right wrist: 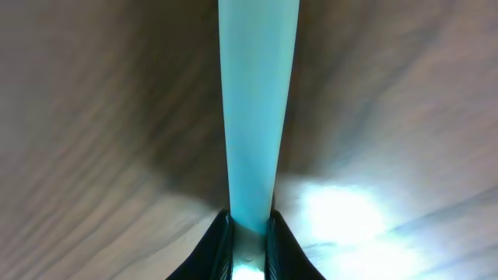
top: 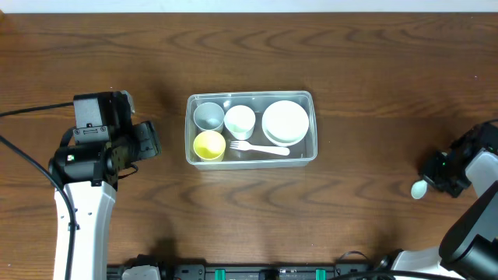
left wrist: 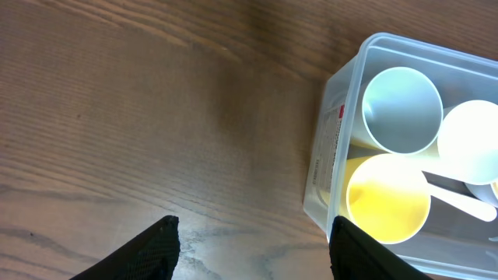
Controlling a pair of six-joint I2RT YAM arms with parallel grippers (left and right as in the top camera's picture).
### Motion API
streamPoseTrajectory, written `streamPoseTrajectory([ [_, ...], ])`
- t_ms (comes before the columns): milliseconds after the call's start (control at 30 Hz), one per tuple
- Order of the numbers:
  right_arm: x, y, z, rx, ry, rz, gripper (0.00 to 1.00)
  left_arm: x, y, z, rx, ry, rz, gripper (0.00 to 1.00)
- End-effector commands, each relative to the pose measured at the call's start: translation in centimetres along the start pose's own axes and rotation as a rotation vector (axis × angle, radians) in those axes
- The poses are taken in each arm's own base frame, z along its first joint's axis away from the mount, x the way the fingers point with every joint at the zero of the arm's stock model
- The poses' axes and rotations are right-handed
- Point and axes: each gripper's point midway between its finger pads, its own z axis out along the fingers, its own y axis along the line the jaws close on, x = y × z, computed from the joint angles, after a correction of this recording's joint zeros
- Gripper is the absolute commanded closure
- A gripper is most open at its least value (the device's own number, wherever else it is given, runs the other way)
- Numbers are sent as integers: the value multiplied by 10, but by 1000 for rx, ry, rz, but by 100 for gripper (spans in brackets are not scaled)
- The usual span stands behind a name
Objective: Pack container
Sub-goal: 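Lift the teal spoon and carry it over the container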
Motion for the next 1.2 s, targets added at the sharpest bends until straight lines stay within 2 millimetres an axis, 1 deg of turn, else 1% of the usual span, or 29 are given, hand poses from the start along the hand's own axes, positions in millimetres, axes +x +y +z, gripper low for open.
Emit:
streamPoseTrajectory([
  [0,-33,49,-43,-151,-123,-104,99,0,0,0,5,4,1,37],
  [33,-38,62,-56,-176,-156,-159,99,0,0,0,5,4,1,37],
  [67,-44,77,-73,-197,-203,-229,99,0,0,0,5,4,1,38],
  [133,-51,108,-109,-229,-296,-399,99,0,0,0,5,4,1,38],
  [167,-50,126,-126,-247,-341,-495,99,0,0,0,5,4,2,37],
  [233,-43,163,-162,-273,-438,-716,99,0,0,0,5,4,2,37],
  [300,-23,204,-194,-305,-534,-962,99,0,0,0,4,4,1,37],
  [333,-8,226,-208,-326,-577,-1095,99,0,0,0,5,4,2,38],
  [400,18,254,-221,-361,-618,-1263,99,1,0,0,4,8,1,37],
  [433,36,270,-226,-383,-633,-1362,99,2,0,0,3,11,0,38],
  [533,89,304,-229,-444,-649,-1613,99,5,1,0,1,22,-1,38],
  [633,134,328,-224,-498,-641,-1798,99,6,1,0,0,29,-2,38],
  [733,168,344,-213,-528,-626,-1961,99,7,1,0,-1,29,-2,37],
  [833,194,353,-196,-541,-588,-2091,99,7,1,0,-1,29,-2,38],
  [900,206,357,-183,-547,-548,-2137,99,7,1,0,-1,29,-1,38],
  [967,215,359,-169,-547,-499,-2159,99,7,1,0,-1,29,-1,37],
  [1033,220,360,-153,-541,-448,-2173,99,7,1,0,-1,29,-1,37],
  [1167,226,360,-129,-527,-367,-2188,99,7,1,0,-1,29,-1,38],
])
